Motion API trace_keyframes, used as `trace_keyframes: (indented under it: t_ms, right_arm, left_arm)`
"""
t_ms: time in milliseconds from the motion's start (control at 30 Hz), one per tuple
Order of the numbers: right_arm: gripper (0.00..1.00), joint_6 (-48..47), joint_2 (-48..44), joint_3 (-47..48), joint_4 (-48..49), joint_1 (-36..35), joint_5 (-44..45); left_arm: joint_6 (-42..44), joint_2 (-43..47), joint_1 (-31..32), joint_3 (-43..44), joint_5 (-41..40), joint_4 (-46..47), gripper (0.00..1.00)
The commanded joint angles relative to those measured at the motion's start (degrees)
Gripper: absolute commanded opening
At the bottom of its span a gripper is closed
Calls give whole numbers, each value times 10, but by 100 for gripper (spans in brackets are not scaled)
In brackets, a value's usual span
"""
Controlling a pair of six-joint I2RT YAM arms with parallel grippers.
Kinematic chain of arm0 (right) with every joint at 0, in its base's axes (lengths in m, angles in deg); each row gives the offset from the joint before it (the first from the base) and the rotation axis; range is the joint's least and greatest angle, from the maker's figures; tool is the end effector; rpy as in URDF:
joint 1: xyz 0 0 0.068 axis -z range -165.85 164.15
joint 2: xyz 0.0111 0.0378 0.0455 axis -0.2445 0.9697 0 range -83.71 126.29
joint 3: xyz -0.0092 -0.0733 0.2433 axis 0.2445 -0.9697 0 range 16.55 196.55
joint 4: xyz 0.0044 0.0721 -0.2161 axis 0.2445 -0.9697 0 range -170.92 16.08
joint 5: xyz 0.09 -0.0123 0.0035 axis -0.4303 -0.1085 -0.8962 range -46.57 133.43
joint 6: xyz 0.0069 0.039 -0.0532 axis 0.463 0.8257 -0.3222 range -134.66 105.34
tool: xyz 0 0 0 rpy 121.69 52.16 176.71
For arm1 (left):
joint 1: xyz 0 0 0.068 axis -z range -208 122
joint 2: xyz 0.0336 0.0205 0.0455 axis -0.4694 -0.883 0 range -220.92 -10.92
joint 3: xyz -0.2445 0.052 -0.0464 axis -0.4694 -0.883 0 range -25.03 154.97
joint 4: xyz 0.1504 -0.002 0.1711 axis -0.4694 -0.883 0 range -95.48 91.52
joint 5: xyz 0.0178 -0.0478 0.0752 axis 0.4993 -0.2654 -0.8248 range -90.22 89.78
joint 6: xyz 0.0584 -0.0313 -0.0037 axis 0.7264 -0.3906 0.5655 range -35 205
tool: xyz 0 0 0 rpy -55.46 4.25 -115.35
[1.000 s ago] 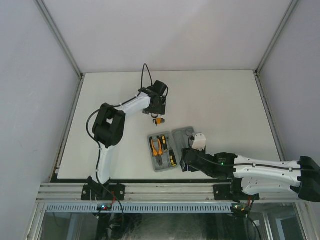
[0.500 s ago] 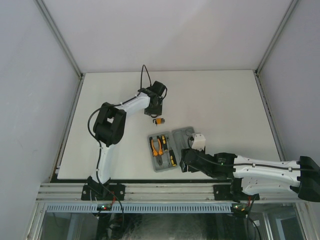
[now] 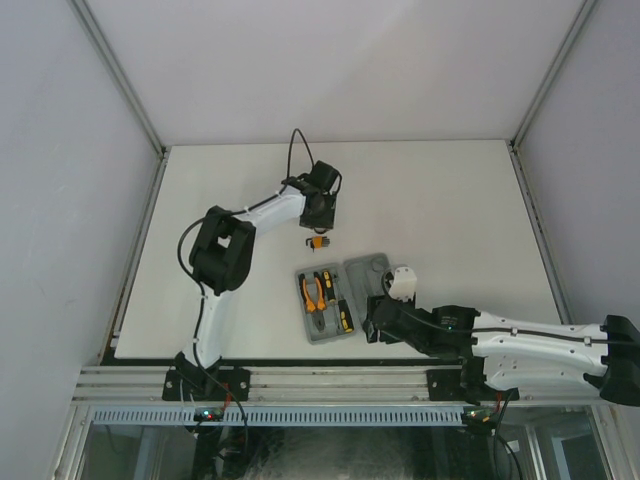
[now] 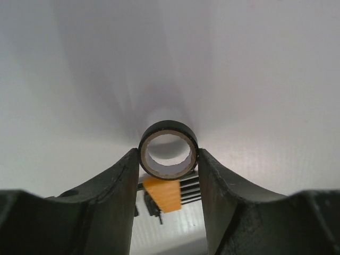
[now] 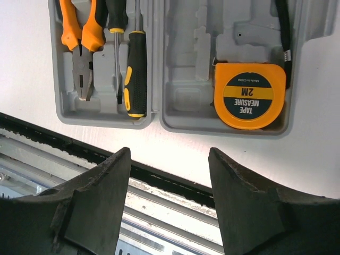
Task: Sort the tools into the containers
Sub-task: Pick up the engineering item from the center of the board.
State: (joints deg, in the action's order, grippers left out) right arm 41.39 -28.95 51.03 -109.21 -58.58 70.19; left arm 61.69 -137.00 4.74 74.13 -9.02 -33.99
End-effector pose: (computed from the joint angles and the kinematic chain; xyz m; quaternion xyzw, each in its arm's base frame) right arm 0.0712 0.1493 0.1977 -0.0670 0.9294 0.1641 0.3238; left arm 0.3708 -0.2288 0.1587 0.0613 0.9666 -0.0459 0.2447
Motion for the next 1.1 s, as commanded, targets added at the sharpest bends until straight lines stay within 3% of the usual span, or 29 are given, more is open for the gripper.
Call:
trace_keyframes:
  t_ms: [0, 300, 633, 900, 1067]
  right_arm:
    - [60, 24, -22, 2, -21, 6, 32]
    - [60, 35, -22, 2, -38, 7, 36]
    - [61, 36, -29, 2, -38, 7, 37]
    - [61, 7, -55, 2, -37, 27, 40]
    - [61, -26, -84, 5, -23, 64, 49]
  left_arm:
    - [20, 16, 30, 44, 35, 24, 50]
    - [28, -11, 75, 69, 58, 24, 55]
    - [33, -6, 82, 45, 64, 29, 63]
    - [23, 110, 81, 1, 59, 50, 64]
    - [7, 231, 71, -96, 60, 100, 64]
